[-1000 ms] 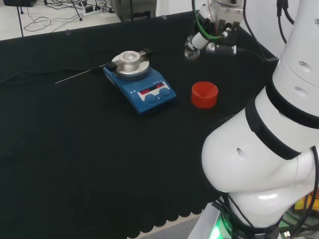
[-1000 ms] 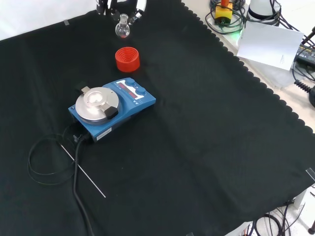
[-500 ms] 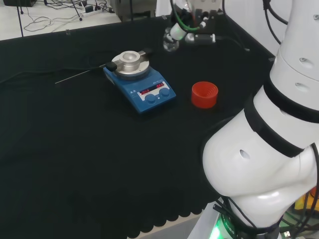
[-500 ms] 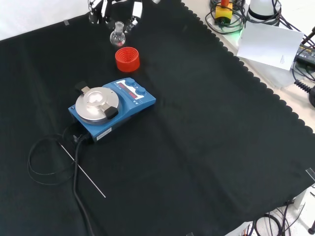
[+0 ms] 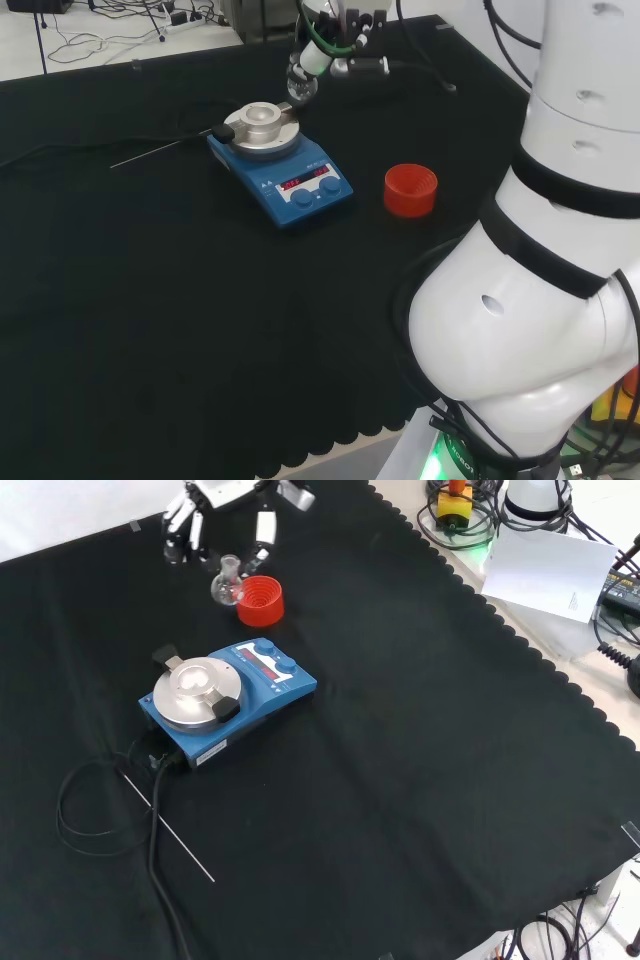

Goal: Place the round-bottom flask on the heater.

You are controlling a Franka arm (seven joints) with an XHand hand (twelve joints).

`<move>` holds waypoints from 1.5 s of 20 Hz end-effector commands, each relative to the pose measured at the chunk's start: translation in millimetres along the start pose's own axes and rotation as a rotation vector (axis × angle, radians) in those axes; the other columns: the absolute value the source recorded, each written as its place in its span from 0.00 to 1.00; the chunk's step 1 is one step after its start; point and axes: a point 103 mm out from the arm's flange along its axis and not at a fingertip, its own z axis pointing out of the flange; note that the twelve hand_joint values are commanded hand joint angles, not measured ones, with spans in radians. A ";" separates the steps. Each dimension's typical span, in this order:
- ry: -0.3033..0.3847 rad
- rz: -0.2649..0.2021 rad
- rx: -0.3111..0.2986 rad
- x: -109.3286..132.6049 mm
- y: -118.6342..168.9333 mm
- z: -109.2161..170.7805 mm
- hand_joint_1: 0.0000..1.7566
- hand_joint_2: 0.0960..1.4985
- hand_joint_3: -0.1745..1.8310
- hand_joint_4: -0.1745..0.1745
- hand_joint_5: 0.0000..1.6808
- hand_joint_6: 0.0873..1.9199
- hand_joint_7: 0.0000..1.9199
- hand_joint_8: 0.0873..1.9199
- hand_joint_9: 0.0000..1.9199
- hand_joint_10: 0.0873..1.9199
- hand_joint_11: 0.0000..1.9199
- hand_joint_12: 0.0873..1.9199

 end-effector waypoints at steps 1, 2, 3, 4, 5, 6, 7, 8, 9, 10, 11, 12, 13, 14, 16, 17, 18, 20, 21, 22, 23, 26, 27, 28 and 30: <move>-0.003 -0.011 0.055 3.9 50.1 10.9 0.66 0.36 0.54 0.26 0.68 0.50 0.20 0.31 0.34 0.27 0.19 0.68; 0.001 -0.014 0.057 4.6 53.9 11.4 0.66 0.36 0.54 0.26 0.68 0.50 0.20 0.31 0.34 0.27 0.19 0.68; 0.004 -0.017 0.059 5.2 57.5 12.0 0.66 0.36 0.54 0.26 0.68 0.50 0.20 0.31 0.34 0.27 0.19 0.68; 0.005 -0.021 0.063 6.3 61.3 12.6 0.66 0.36 0.54 0.26 0.68 0.50 0.20 0.31 0.34 0.27 0.19 0.68; 0.006 -0.026 0.065 7.5 64.9 13.3 0.66 0.36 0.54 0.26 0.68 0.50 0.20 0.31 0.34 0.27 0.19 0.68; 0.007 -0.030 0.068 8.8 68.2 14.0 0.66 0.36 0.54 0.26 0.68 0.50 0.20 0.31 0.34 0.27 0.19 0.68; 0.008 -0.034 0.071 9.9 71.1 14.7 0.66 0.36 0.54 0.26 0.68 0.50 0.20 0.31 0.34 0.27 0.19 0.68; 0.008 -0.038 0.074 11.3 74.1 15.7 0.66 0.36 0.54 0.26 0.68 0.50 0.20 0.31 0.34 0.27 0.19 0.68; 0.009 -0.042 0.077 12.5 76.5 17.3 0.66 0.36 0.54 0.26 0.68 0.50 0.20 0.31 0.34 0.27 0.19 0.68; 0.008 -0.045 0.082 13.6 78.4 19.6 0.66 0.36 0.54 0.26 0.68 0.50 0.20 0.31 0.34 0.27 0.19 0.68; 0.009 -0.048 0.086 14.5 80.0 21.9 0.66 0.36 0.54 0.26 0.68 0.51 0.20 0.31 0.34 0.27 0.19 0.68; 0.008 -0.052 0.090 15.4 81.5 24.1 0.66 0.36 0.54 0.26 0.68 0.51 0.20 0.31 0.34 0.27 0.19 0.68; 0.009 -0.054 0.094 16.4 82.7 26.3 0.66 0.36 0.54 0.26 0.68 0.51 0.20 0.31 0.34 0.27 0.19 0.68; 0.011 -0.056 0.098 17.4 84.0 28.1 0.66 0.36 0.54 0.27 0.68 0.51 0.20 0.31 0.34 0.27 0.19 0.68; 0.010 -0.064 0.103 20.6 86.2 31.5 0.66 0.36 0.54 0.27 0.68 0.51 0.20 0.31 0.34 0.27 0.19 0.68; 0.007 -0.068 0.107 22.7 87.0 33.5 0.66 0.36 0.54 0.27 0.68 0.51 0.20 0.31 0.34 0.27 0.19 0.68; 0.003 -0.071 0.111 24.5 87.8 35.5 0.66 0.36 0.54 0.27 0.68 0.51 0.20 0.31 0.34 0.27 0.19 0.68; -0.002 -0.078 0.119 28.9 89.1 39.5 0.66 0.36 0.54 0.27 0.68 0.51 0.20 0.31 0.34 0.27 0.19 0.68; -0.004 -0.082 0.124 31.1 89.9 41.1 0.66 0.36 0.54 0.27 0.68 0.51 0.20 0.31 0.34 0.27 0.19 0.68; -0.006 -0.085 0.126 33.1 90.9 42.2 0.66 0.36 0.54 0.27 0.68 0.51 0.20 0.31 0.34 0.27 0.19 0.68; -0.008 -0.088 0.127 34.9 92.2 42.9 0.66 0.36 0.54 0.27 0.68 0.51 0.20 0.31 0.34 0.27 0.19 0.68; -0.014 -0.092 0.131 37.8 96.6 45.4 0.66 0.36 0.54 0.27 0.68 0.51 0.20 0.31 0.34 0.27 0.19 0.68; -0.014 -0.092 0.133 38.1 98.2 46.8 0.66 0.36 0.54 0.27 0.68 0.51 0.20 0.31 0.34 0.27 0.19 0.68; -0.017 -0.092 0.136 38.1 99.8 48.2 0.66 0.36 0.54 0.27 0.68 0.51 0.20 0.31 0.34 0.27 0.19 0.68; -0.017 -0.090 0.138 37.1 103.4 51.5 0.66 0.36 0.54 0.27 0.68 0.51 0.20 0.31 0.34 0.27 0.19 0.68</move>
